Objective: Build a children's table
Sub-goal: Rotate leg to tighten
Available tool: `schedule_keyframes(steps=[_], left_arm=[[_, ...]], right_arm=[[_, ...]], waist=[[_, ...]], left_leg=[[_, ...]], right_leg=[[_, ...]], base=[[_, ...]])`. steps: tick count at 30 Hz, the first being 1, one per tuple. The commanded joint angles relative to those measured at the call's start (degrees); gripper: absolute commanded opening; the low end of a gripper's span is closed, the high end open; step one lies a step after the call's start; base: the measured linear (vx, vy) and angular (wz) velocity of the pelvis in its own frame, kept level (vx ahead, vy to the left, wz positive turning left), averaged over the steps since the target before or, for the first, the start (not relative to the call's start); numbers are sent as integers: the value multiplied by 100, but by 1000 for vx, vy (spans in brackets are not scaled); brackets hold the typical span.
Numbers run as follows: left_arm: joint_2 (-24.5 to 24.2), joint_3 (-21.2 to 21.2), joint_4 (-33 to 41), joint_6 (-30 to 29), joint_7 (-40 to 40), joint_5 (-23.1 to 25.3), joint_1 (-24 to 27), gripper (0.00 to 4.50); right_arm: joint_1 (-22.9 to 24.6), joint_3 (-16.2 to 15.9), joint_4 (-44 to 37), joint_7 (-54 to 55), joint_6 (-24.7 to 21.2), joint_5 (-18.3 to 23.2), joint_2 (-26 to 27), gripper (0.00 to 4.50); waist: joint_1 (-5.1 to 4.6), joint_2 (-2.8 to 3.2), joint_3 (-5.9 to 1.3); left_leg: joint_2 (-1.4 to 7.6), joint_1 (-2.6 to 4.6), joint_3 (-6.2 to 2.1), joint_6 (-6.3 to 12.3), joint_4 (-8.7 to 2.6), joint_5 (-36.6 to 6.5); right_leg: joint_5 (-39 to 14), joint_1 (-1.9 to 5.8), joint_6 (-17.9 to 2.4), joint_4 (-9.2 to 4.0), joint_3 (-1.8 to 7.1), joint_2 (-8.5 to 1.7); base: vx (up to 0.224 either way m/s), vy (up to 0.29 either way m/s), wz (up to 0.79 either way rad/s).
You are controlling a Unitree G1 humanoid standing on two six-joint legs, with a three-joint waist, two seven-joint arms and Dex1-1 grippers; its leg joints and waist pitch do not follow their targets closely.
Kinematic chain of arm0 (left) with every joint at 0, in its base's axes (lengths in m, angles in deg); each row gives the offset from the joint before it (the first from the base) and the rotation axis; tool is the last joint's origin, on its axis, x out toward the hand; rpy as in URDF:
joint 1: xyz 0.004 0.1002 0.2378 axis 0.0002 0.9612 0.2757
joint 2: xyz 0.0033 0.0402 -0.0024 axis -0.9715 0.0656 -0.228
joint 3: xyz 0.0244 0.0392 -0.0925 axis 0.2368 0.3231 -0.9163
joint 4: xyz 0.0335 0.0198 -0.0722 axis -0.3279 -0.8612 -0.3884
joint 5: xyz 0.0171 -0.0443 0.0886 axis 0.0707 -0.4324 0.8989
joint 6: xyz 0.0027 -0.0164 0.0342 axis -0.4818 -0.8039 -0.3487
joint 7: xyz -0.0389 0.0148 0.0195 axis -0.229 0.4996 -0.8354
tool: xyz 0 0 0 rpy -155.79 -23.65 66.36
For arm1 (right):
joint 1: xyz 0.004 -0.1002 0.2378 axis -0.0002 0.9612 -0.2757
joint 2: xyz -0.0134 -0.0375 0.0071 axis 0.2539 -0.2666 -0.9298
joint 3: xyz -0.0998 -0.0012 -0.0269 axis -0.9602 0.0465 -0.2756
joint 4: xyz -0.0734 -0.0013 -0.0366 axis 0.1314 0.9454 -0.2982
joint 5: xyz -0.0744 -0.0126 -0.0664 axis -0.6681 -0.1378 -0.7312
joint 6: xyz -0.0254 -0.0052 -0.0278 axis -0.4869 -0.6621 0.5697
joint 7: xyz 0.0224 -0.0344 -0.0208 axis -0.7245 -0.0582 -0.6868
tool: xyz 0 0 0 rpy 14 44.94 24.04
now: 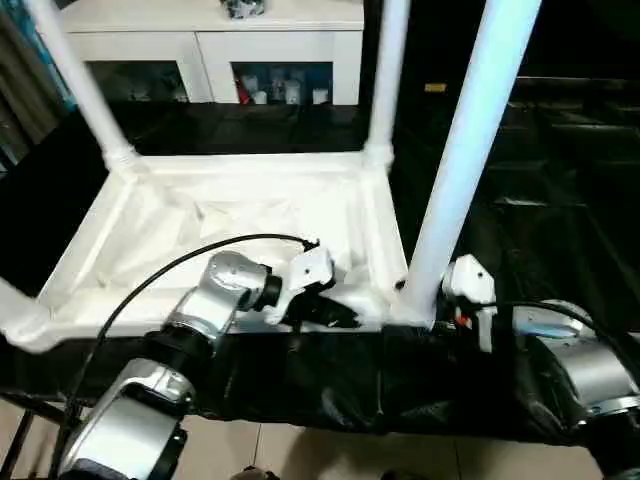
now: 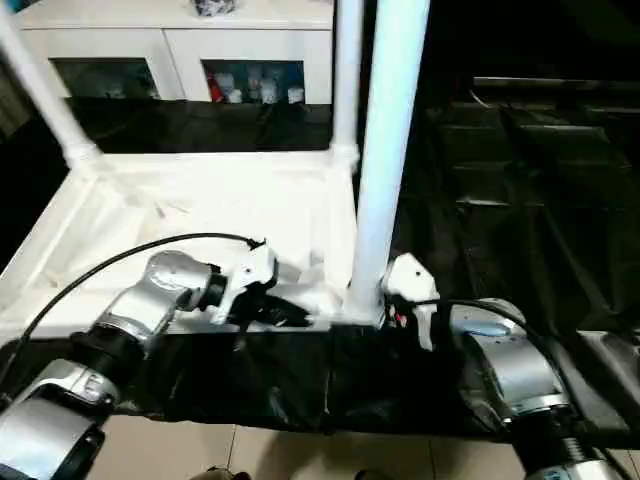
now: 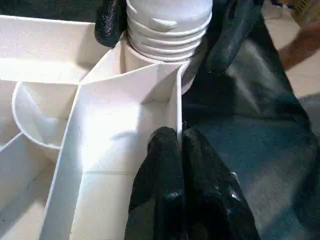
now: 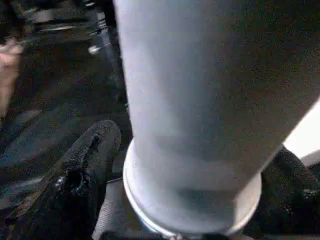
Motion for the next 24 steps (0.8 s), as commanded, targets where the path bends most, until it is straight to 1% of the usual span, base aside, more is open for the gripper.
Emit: schedule_keyframes(steps=[1, 2, 3, 5, 7, 8, 10, 13, 17, 18, 19, 20, 21, 22, 23, 24], left_arm=[[11, 128, 218, 135, -280, -99, -39, 0], [-2, 142, 219, 153, -307, -93, -40, 0], [-13, 156, 223, 165, -328, -86, -40, 0], [-18, 163, 234, 164, -344, -85, -37, 0], [-49, 189, 272, 167, -403, -99, -20, 0], [-61, 194, 282, 178, -430, -97, -8, 0], [-75, 201, 301, 189, -458, -90, 20, 0], [-84, 207, 305, 199, -472, -99, 49, 0], [-35, 165, 254, 163, -292, -66, 51, 0], [31, 118, 221, 68, -136, -71, 30, 0], [100, 69, 180, 8, 37, -79, -2, 0], [147, 36, 155, -31, 160, -85, -22, 0], [198, 12, 138, -83, 263, -90, -37, 0], [250, -2, 132, -143, 371, -79, -49, 0], [282, -4, 122, -164, 440, -63, -58, 0], [443, -12, 84, -278, 769, 9, -90, 0]], right_arm=[[14, -258, 24, -201, -127, -65, -30, 366], [4, -268, 20, -235, -139, -56, -41, 356], [-11, -277, 25, -253, -135, -59, -44, 356], [-23, -284, 33, -257, -127, -67, -39, 337], [-40, -321, -4, -323, -155, -46, -74, 316], [-41, -345, -27, -371, -174, -42, -90, 316], [-25, -377, -66, -422, -202, -33, -97, 308], [30, -400, -129, -462, -257, -12, -86, 284], [146, -284, -227, -247, -252, 52, 70, 276], [188, -163, -217, 128, -290, 33, 236, 276], [197, -102, -154, 434, -224, -44, 359, 275], [205, -64, -111, 640, -171, -100, 441, 275], [190, -10, -32, 902, -230, -163, 536, 275], [164, 47, 76, 1189, -226, -256, 638, 275], [153, 84, 121, 1325, -248, -276, 696, 274], [95, 254, 328, 1993, -336, -375, 979, 274]], waist=[[8, -79, -299], [11, -93, -304], [12, -96, -305], [20, -94, -304], [25, -93, -305], [20, -108, -300], [27, -107, -302], [29, -109, -310], [36, -118, -318], [37, -118, -318], [33, -111, -321], [15, -101, -298], [-2, -113, -299], [-16, -120, -283], [-37, -116, -284], [-68, -101, -288]], left_leg=[[260, 48, -92, 484, -380, -1500], [257, 47, -86, 494, -373, -1448], [256, 44, -86, 501, -370, -1429], [257, 46, -83, 515, -365, -1373], [256, 47, -87, 508, -368, -1367], [256, 46, -84, 503, -368, -1373], [259, 47, -81, 512, -364, -1376], [258, 45, -84, 517, -360, -1307], [253, 38, -80, 538, -350, -1253], [253, 38, -84, 518, -356, -1251], [253, 40, -85, 496, -359, -1270], [247, 42, -90, 420, -375, -1408], [236, 60, -97, 341, -383, -1527], [227, 50, -103, 312, -393, -1588], [220, 57, -117, 248, -403, -1674], [218, 68, -120, 201, -403, -1739]], right_leg=[[-1564, 276, -1406, -377, 219, -297], [-1478, 280, -1434, -371, 222, -299], [-1453, 282, -1451, -363, 220, -301], [-1422, 280, -1474, -360, 219, -301], [-1462, 285, -1463, -357, 215, -301], [-1486, 283, -1455, -362, 219, -301], [-1503, 283, -1449, -361, 223, -304], [-1449, 285, -1449, -351, 220, -301], [-1412, 290, -1454, -346, 220, -305], [-1467, 288, -1433, -352, 218, -307], [-1503, 287, -1419, -351, 218, -304], [-1736, 266, -1370, -386, 218, -312], [-1969, 262, -1304, -409, 214, -310], [-2101, 263, -1258, -425, 211, -308], [-2311, 263, -1165, -443, 209, -315], [-2370, 243, -1131, -454, 214, -305]], base=[[0, 0, 0], [0, 0, 0], [0, 0, 0], [0, 0, 0], [0, 0, 0], [0, 0, 0], [0, 0, 0], [0, 0, 0], [0, 0, 0], [0, 0, 0], [0, 0, 0], [0, 0, 0], [0, 0, 0], [0, 0, 0], [0, 0, 0], [0, 0, 0]])
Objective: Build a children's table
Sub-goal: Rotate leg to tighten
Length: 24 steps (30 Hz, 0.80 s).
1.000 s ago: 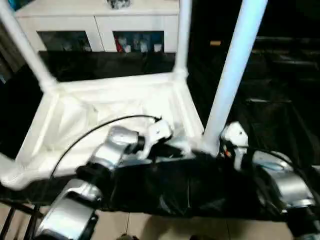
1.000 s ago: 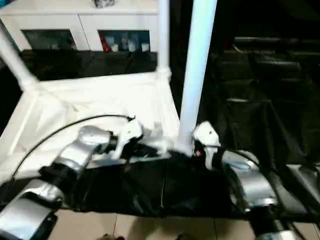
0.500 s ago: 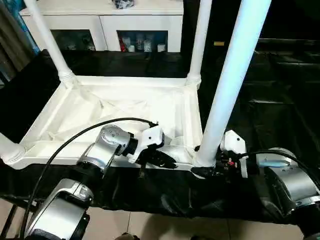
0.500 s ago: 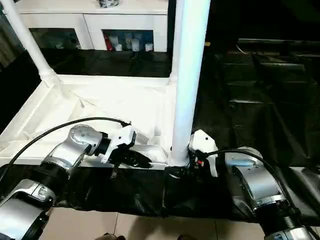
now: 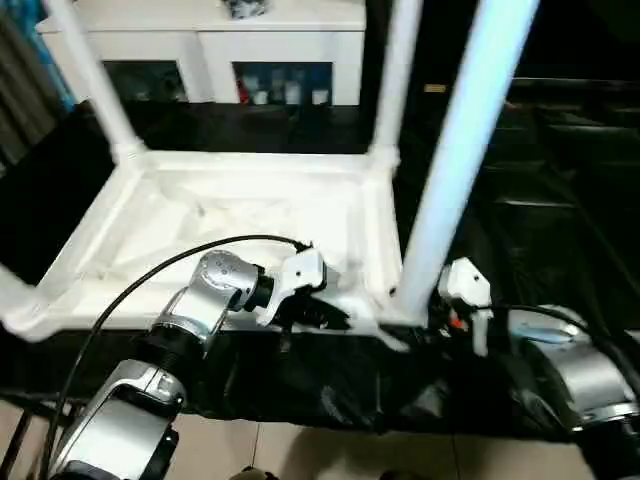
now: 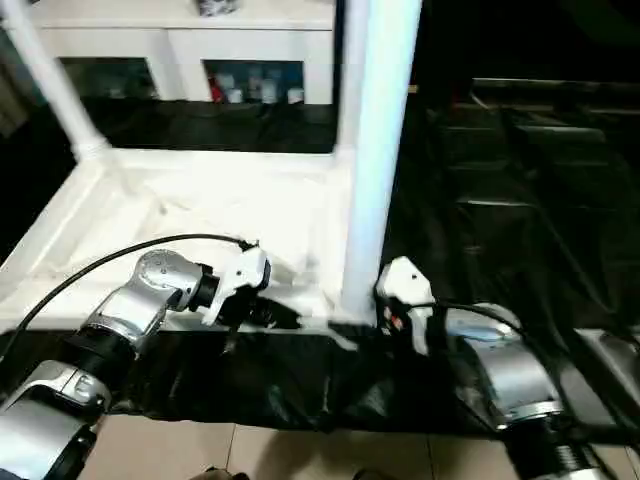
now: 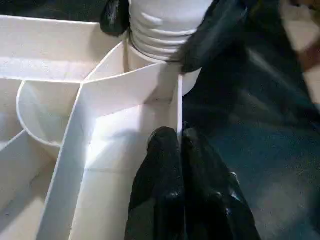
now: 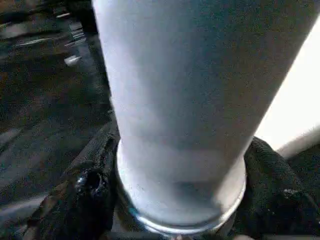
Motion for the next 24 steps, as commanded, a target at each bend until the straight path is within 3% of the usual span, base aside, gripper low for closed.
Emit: schedule_keyframes(steps=[1, 4, 8, 12, 14, 16, 19, 24], left_arm=[[426, 94, 63, -120, 347, -26, -112, 0], [770, 70, -71, -278, 1068, 126, -177, 0], [1049, 33, -189, -345, 1579, 188, -221, 0], [1318, 85, -205, -350, 1908, 268, -190, 0], [1374, 98, -181, -350, 1986, 311, -163, 0], [1374, 116, -147, -307, 1974, 343, -136, 0], [1317, 108, -128, -266, 1922, 319, -135, 0], [1075, 37, -52, 23, 1567, 174, -138, 0]], right_arm=[[-85, -30, 368, 890, -210, -251, 376, 274], [-162, 147, 558, 1792, -334, -377, 850, 274], [-228, 201, 692, 2378, -352, -481, 1226, 274], [-406, 240, 963, 2978, -47, -561, 1709, 274], [-476, 311, 1015, 3105, -34, -510, 1872, 344], [-526, 323, 1011, 3083, -39, -475, 1936, 346], [-520, 277, 933, 2997, 21, -509, 1880, 385], [-405, 154, 591, 2277, 144, -435, 1468, 385]], waist=[[-16, -82, -286], [-87, -90, -297], [-81, -79, -322], [-94, -54, -321], [-101, -50, -318], [-101, -40, -315], [-93, -43, -322], [-68, -77, -344]], left_leg=[[214, 55, -120, 173, -417, -1774], [205, 53, -139, 120, -421, -1823], [193, 52, -118, 214, -400, -1667], [188, 48, -116, 219, -400, -1675], [189, 52, -120, 204, -409, -1745], [192, 55, -126, 204, -421, -1817], [200, 52, -125, 209, -421, -1769], [187, 18, -101, 408, -380, -1385]], right_leg=[[-2387, 228, -1137, -470, 211, -304], [-2397, 234, -1101, -476, 201, -297], [-2028, 244, -1161, -459, 212, -283], [-2046, 239, -1145, -470, 209, -291], [-2118, 232, -1118, -480, 207, -291], [-2159, 233, -1092, -482, 207, -286], [-1972, 239, -1124, -462, 217, -287], [-1533, 282, -1228, -415, 225, -298]], base=[[0, 0, 0], [0, 0, 0], [0, 0, 0], [0, 0, 0], [0, 0, 0], [0, 0, 0], [0, 0, 0], [0, 0, 0]])
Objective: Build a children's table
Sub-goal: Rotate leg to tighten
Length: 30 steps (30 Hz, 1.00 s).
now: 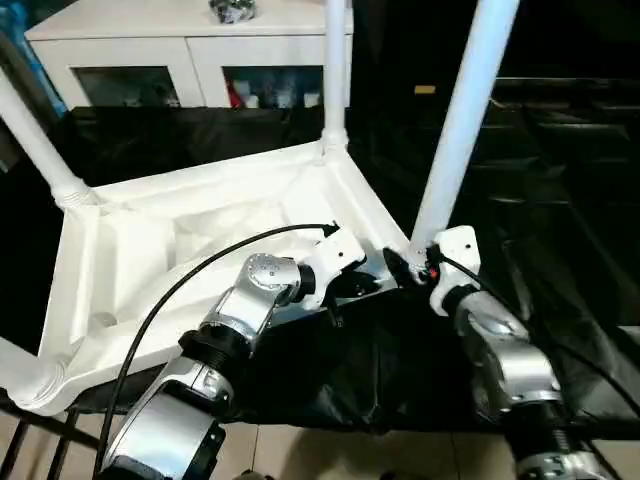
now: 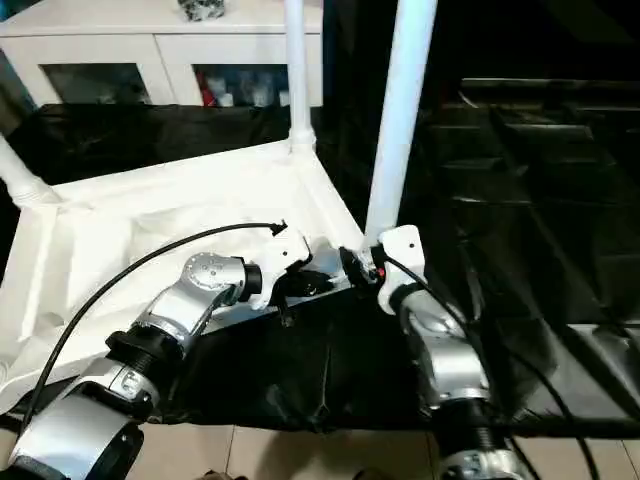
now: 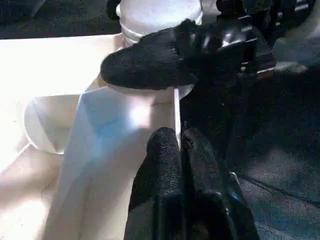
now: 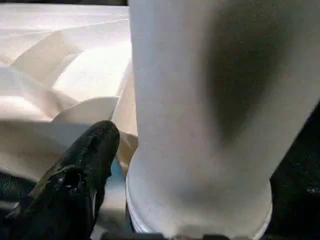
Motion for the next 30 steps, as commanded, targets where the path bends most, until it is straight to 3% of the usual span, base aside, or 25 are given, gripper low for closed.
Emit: schedule_keyframes(steps=[1, 7, 12, 18, 22, 30], left_arm=[[85, 174, 200, 363, -522, -319, 53, 0], [-337, 206, 504, 424, -1574, -574, 181, 0], [-641, 346, 599, 488, -2256, -604, 206, 0], [-803, 466, 679, 535, -2793, -677, 212, 0], [-869, 547, 763, 526, -3051, -696, 226, 0], [-903, 578, 797, 524, -3179, -704, 260, 0]], right_arm=[[106, -611, -308, -937, -4, 192, -106, 385], [471, -923, -986, -2428, -185, 522, -939, 385], [681, -1088, -1339, -3449, -258, 710, -1567, 385], [694, -1253, -1524, -4206, -447, 863, -2020, 385], [595, -1298, -1550, -4482, -589, 914, -2181, 350], [542, -1348, -1539, -4687, -755, 984, -2254, 282]], waist=[[15, -113, -330], [65, -109, -323], [106, -100, -289], [171, -106, -292], [192, -126, -303], [215, -134, -291]], left_leg=[[192, 12, -97, 487, -352, -1270], [222, -6, -84, 774, -324, -1034], [254, 36, -82, 555, -361, -1429], [267, 45, -80, 523, -360, -1387], [260, 27, -76, 607, -338, -1174], [266, 33, -81, 562, -341, -1189]], right_leg=[[-1411, 291, -1234, -390, 215, -297], [-1037, 313, -1422, -332, 202, -287], [-1682, 271, -1328, -387, 212, -291], [-1594, 260, -1337, -372, 224, -294], [-1311, 274, -1443, -328, 219, -297], [-1526, 264, -1375, -343, 221, -304]], base=[[0, 0, 0], [0, 0, 0], [0, 0, 0], [0, 0, 0], [0, 0, 0], [0, 0, 0]])
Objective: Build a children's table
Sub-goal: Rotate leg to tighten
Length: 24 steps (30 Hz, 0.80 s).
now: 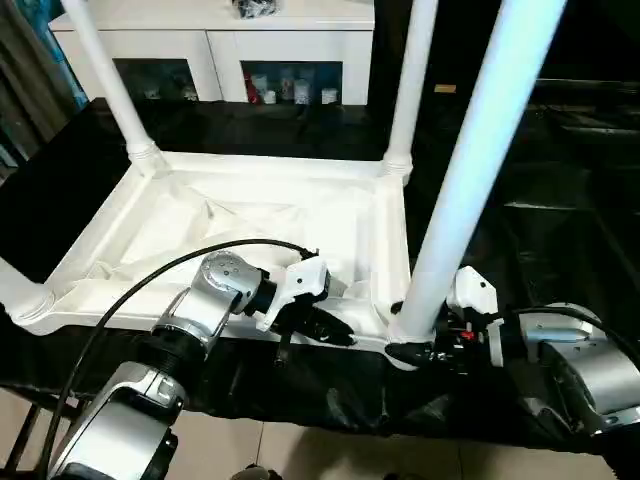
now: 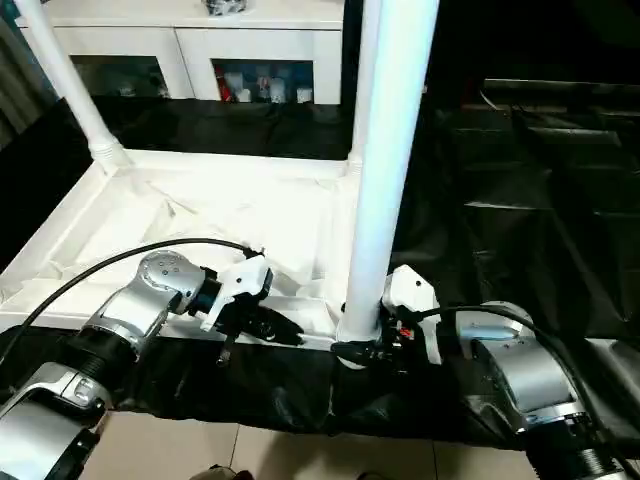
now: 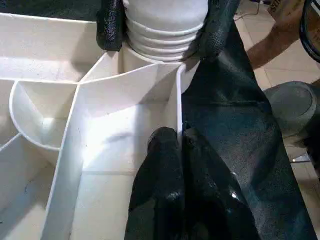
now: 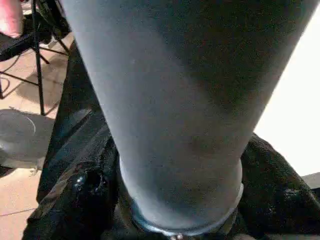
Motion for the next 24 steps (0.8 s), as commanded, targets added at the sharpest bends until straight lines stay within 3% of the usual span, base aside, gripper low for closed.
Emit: schedule_keyframes(steps=[1, 5, 10, 15, 16, 19, 24], left_arm=[[172, 173, 245, 101, -216, -160, -37, 0], [177, 156, 252, 56, -176, -176, -20, 0], [435, -12, 146, -245, 529, -93, -42, 0], [840, -59, -81, -497, 1477, 132, -115, 0], [1081, -91, -237, -600, 1980, 234, -176, 0], [1419, -185, -392, -756, 2654, 299, -247, 0], [1654, -187, -490, -760, 3160, 425, -301, 0]], right_arm=[[24, -314, -169, -177, -182, 57, 52, 279], [78, -297, -219, -122, -269, 117, 102, 274], [103, -37, -40, 984, -230, -125, 642, 274], [-12, 212, 402, 2305, -226, -425, 1307, 272], [-103, 264, 641, 2802, -204, -553, 1595, 272], [-224, 336, 862, 3429, -226, -649, 2011, 272], [-359, 433, 1074, 4084, -227, -745, 2505, 272]], waist=[[-10, -135, -314], [-4, -133, -313], [-31, -134, -287], [-179, -137, -255], [-225, -111, -245], [-261, -123, -247], [-269, -119, -255]], left_leg=[[253, 49, -84, 554, -346, -1173], [250, 54, -82, 545, -344, -1177], [241, 55, -94, 401, -373, -1376], [204, 68, -133, 161, -409, -1766], [201, 76, -136, 129, -413, -1861], [187, 101, -139, 116, -404, -1949], [180, 65, -143, 195, -418, -1872]], right_leg=[[-1516, 283, -1361, -364, 224, -303], [-1545, 277, -1344, -369, 223, -301], [-1900, 261, -1238, -407, 222, -305], [-2485, 230, -1046, -486, 202, -295], [-2532, 209, -1036, -497, 204, -291], [-2659, 194, -986, -529, 202, -290], [-2576, 213, -906, -531, 205, -281]], base=[[0, 0, 0], [0, 0, 0], [0, 0, 0], [0, 0, 0], [0, 0, 0], [0, 0, 0], [0, 0, 0]])
